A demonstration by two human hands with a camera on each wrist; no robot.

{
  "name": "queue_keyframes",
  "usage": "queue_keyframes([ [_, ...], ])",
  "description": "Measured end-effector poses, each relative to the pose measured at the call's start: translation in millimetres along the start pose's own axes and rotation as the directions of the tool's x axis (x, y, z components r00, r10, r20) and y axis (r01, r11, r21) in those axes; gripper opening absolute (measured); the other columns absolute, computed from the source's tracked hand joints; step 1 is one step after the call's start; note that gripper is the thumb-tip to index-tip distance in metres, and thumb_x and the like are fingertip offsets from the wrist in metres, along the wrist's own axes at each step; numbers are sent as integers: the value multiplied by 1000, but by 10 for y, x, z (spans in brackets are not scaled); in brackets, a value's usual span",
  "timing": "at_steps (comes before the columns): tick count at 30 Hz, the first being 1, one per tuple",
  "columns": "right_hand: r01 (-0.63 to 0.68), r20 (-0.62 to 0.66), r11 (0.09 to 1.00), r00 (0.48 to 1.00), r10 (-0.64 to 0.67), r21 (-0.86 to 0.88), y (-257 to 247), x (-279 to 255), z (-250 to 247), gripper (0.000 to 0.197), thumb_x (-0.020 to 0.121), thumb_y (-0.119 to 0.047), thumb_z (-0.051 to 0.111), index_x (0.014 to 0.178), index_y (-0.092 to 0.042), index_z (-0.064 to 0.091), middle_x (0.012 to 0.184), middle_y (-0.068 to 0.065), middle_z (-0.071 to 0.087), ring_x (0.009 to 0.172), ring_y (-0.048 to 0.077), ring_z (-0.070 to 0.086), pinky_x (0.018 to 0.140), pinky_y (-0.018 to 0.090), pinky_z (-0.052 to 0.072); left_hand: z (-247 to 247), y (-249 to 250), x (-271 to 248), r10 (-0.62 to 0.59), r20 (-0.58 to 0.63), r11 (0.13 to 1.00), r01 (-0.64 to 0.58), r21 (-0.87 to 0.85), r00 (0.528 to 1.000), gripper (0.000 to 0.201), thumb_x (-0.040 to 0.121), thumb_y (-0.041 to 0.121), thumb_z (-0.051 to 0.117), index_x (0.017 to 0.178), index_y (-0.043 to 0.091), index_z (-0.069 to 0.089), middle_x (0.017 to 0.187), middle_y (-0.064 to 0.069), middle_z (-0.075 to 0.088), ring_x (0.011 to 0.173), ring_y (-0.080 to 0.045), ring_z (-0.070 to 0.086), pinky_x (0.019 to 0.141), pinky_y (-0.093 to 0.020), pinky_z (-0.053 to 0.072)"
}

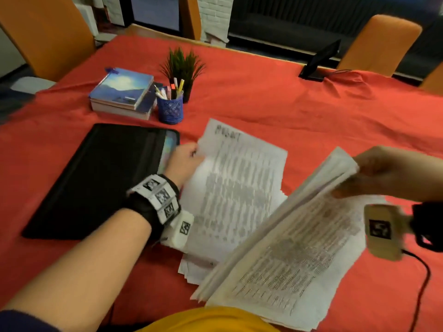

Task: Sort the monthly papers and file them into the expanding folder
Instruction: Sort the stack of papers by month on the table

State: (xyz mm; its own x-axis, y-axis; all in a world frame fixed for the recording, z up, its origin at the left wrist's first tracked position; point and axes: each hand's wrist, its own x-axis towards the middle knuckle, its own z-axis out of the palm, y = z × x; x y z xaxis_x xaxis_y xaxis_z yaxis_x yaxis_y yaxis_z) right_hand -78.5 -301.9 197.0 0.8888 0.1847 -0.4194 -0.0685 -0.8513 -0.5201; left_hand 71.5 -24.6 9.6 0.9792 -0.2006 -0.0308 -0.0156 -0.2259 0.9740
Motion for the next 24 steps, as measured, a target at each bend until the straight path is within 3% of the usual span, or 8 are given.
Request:
queue_keyframes([
  [3,-33,-87,999,996,31,-20,0,350,141,6,70,-27,76,67,-31,72,66,-15,69,64,-4,60,69,27,50,307,-374,-172,-61,142,998,58,30,988,12,70,16,54,77,7,61,76,-12,55,72,-17,47,65,-31,37],
  [5,-46,-94,995,995,38,-85,80,672,392,22,75,-19,74,57,-26,64,50,-21,57,52,-10,47,61,26,43,418,-485,-279,-98,221,995,100,5,970,11,75,7,56,84,10,62,82,-10,59,72,-16,51,66,-26,42],
  [8,-58,-102,989,994,44,-136,227,1088,862,11,81,-12,67,83,-22,67,70,-21,64,66,-4,56,68,25,43,494,-560,-352,-124,289,992,126,9,949,21,87,-9,48,101,-1,62,90,-9,60,82,-17,53,69,-15,42],
  [10,-91,-173,988,982,69,-123,322,1249,1144,26,85,-10,61,111,-15,64,100,-2,69,87,12,63,78,25,48,519,-543,-387,-185,288,973,216,-80,940,26,93,0,47,118,0,55,108,-11,59,101,-19,54,86,-23,42],
  [12,-106,-280,989,957,73,-105,389,1329,1308,29,87,-11,58,117,-12,61,110,4,67,96,18,62,85,27,48,530,-537,-419,-251,291,923,318,-215,923,42,96,20,49,136,12,40,133,-7,49,124,-20,47,108,-33,35],
  [16,-87,-368,994,928,58,-64,471,1402,1426,31,87,-10,58,119,-10,60,111,6,66,102,23,60,89,30,45,529,-497,-490,-220,393,900,341,-272,893,95,73,57,66,148,23,19,140,3,37,132,-16,38,113,-35,26],
  [20,-48,-436,998,900,27,-38,571,1443,1455,38,78,-16,69,114,-11,55,117,2,50,107,17,46,99,34,39,598,-556,-494,-194,396,979,201,24,897,34,86,6,62,120,5,54,117,-9,61,109,-25,59,89,-23,51],
  [24,-49,-321,996,947,23,-73,657,1439,1324,81,69,-25,78,137,-20,33,142,-2,36,129,17,31,112,37,23,565,-647,-492,-202,430,976,143,164,880,28,82,12,62,108,-1,62,106,-18,68,99,-31,65,89,-48,51],
])
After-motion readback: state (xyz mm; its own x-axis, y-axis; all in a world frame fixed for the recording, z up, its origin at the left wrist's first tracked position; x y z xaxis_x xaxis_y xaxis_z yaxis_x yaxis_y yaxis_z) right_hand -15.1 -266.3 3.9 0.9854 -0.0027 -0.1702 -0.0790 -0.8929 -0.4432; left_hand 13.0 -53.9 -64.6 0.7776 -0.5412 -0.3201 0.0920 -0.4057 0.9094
